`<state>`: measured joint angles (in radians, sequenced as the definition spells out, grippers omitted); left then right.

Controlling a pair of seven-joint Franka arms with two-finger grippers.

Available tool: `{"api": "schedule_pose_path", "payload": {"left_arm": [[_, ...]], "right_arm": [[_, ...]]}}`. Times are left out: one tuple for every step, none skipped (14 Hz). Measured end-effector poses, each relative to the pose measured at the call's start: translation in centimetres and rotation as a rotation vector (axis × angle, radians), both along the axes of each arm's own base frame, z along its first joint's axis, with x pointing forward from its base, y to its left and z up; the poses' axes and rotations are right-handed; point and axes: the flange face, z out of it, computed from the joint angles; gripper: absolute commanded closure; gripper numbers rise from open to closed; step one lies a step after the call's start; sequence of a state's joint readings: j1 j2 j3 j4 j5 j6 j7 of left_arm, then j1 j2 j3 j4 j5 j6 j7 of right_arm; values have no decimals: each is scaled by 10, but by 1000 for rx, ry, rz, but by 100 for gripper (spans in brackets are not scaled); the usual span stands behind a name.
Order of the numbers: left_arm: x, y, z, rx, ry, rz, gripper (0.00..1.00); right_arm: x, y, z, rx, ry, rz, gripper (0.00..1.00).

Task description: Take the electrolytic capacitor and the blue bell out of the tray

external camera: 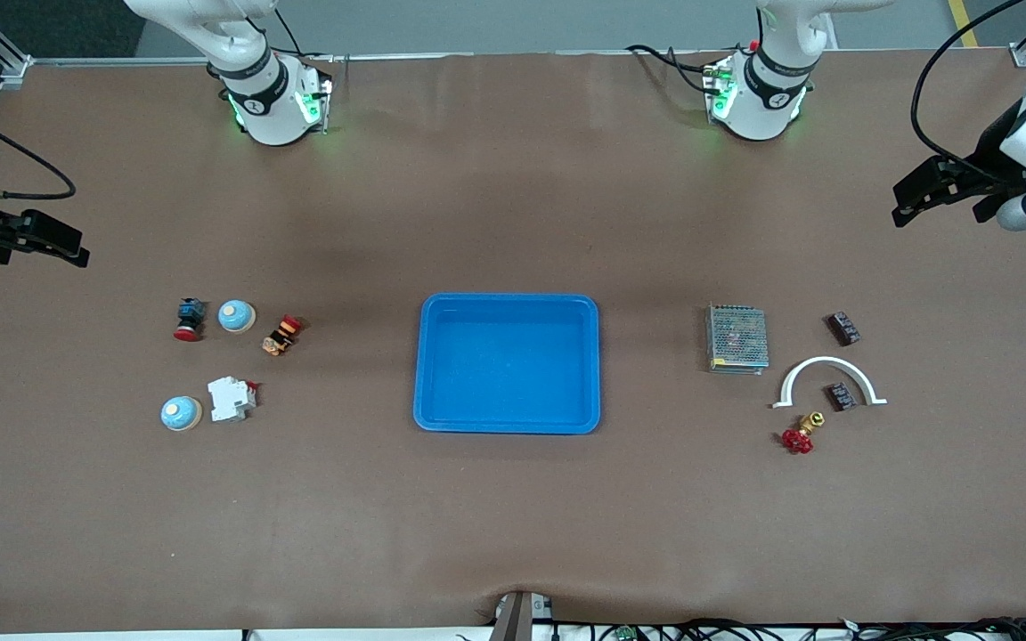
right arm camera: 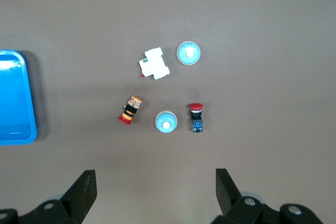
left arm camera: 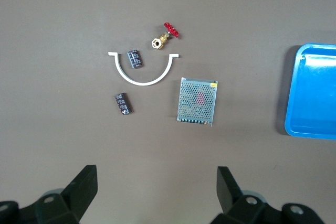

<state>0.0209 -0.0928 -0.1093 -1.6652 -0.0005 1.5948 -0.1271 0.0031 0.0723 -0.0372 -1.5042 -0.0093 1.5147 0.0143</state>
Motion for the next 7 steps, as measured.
{"api": "schedule_pose_path", "payload": {"left_arm": [[0,0,0,0,-1,-11,0],[0,1,1,0,-3,-19,0],[0,1,2,0,-5,-25,0],[0,2,3,0,-6,-25,0],[0,3,5,0,-9,-24,0],[0,4,6,0,-13,-22,0],[-1,5,8,-1,-17,-20,0]], "right_arm": [[0,0,0,0,0,0,0],[0,1,1,0,-1,0,0],[0,3,1,0,-3,0,0],[0,4,2,-1,-5,-1,0],[0,4,3,-1,-7,-1,0],[0,4,4,-1,-8,-3,0],[0,4,4,-1,-9,-4,0]]}}
